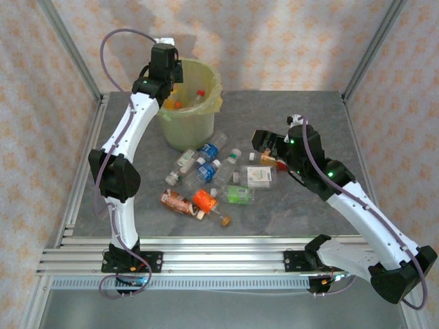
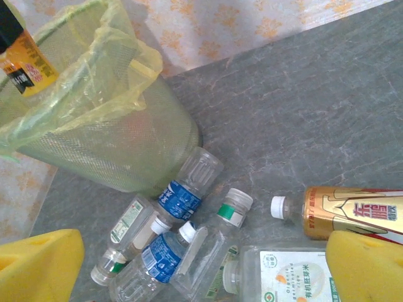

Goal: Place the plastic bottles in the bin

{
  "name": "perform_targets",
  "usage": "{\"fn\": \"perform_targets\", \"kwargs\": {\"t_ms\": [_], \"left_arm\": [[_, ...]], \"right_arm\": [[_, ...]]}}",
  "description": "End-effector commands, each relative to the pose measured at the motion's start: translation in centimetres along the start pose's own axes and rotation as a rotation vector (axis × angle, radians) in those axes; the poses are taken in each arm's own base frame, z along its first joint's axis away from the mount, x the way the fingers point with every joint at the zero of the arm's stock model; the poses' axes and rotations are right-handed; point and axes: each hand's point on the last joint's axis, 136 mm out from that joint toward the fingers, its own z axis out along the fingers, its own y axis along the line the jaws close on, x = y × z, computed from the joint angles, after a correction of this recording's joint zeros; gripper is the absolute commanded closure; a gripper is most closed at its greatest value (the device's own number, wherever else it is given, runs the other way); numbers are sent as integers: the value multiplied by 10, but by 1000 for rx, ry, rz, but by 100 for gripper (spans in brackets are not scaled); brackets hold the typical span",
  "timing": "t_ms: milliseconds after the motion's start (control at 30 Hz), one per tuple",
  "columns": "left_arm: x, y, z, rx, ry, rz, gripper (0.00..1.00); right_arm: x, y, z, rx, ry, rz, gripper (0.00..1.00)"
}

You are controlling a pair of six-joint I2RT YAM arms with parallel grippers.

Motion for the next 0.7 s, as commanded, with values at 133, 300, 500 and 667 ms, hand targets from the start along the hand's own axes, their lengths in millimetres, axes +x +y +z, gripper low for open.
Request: {"fn": "perform_targets", "kwargs": {"t_ms": [133,300,500,667], "left_arm": [[9,21,-6,-75,-18,-61,59],[32,25,1,-105,22,-59,59],[48,28,7,-136,47,-64,55],[55,31,10,-158,66,-74,42]], "right_arm": [[3,-10,-1,43,-6,5,1],[5,-13,0,59,-6,9,1],[5,-15,0,66,-5,12,1],[5,-17,-1,75,-6,13,1]]}}
